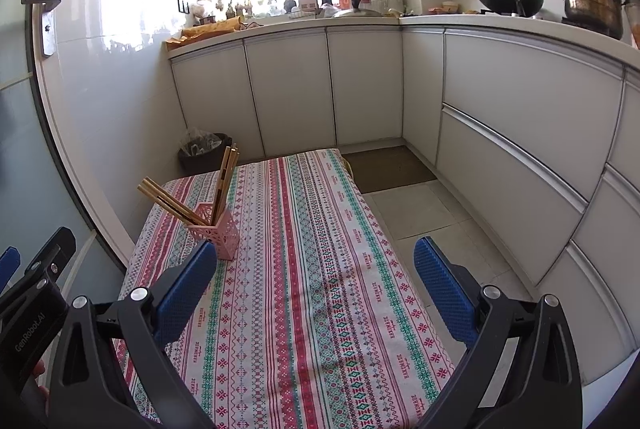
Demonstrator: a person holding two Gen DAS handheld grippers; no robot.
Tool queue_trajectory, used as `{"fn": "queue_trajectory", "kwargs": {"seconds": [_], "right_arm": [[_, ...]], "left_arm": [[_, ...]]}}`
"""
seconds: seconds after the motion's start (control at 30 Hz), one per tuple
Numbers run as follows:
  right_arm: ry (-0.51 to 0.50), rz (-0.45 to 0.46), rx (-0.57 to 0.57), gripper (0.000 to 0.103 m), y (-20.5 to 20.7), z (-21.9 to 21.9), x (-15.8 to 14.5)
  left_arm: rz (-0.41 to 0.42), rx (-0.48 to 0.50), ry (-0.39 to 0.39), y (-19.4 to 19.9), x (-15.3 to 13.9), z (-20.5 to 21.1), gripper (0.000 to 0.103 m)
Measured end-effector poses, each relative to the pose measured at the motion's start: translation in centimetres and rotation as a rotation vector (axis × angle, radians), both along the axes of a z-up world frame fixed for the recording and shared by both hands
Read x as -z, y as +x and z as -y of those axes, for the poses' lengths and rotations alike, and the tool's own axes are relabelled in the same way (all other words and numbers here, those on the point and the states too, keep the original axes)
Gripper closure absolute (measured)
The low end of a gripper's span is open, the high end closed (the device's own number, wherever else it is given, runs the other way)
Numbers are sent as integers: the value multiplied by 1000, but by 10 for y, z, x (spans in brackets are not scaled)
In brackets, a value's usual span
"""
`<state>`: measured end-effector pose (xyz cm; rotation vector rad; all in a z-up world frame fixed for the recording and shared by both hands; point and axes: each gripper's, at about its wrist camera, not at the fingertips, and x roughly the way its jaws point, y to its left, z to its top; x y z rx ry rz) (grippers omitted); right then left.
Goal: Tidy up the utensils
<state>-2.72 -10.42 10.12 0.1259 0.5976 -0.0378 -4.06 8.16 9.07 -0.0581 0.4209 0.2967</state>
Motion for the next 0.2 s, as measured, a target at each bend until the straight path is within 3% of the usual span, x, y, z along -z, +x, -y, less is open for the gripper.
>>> {"fn": "queue_trajectory", "kwargs": {"seconds": [0.2], "right_arm": [[6,10,0,7,-2,0,-1]], "left_arm": [[-12,28,-28,1,1,-2,7]]}}
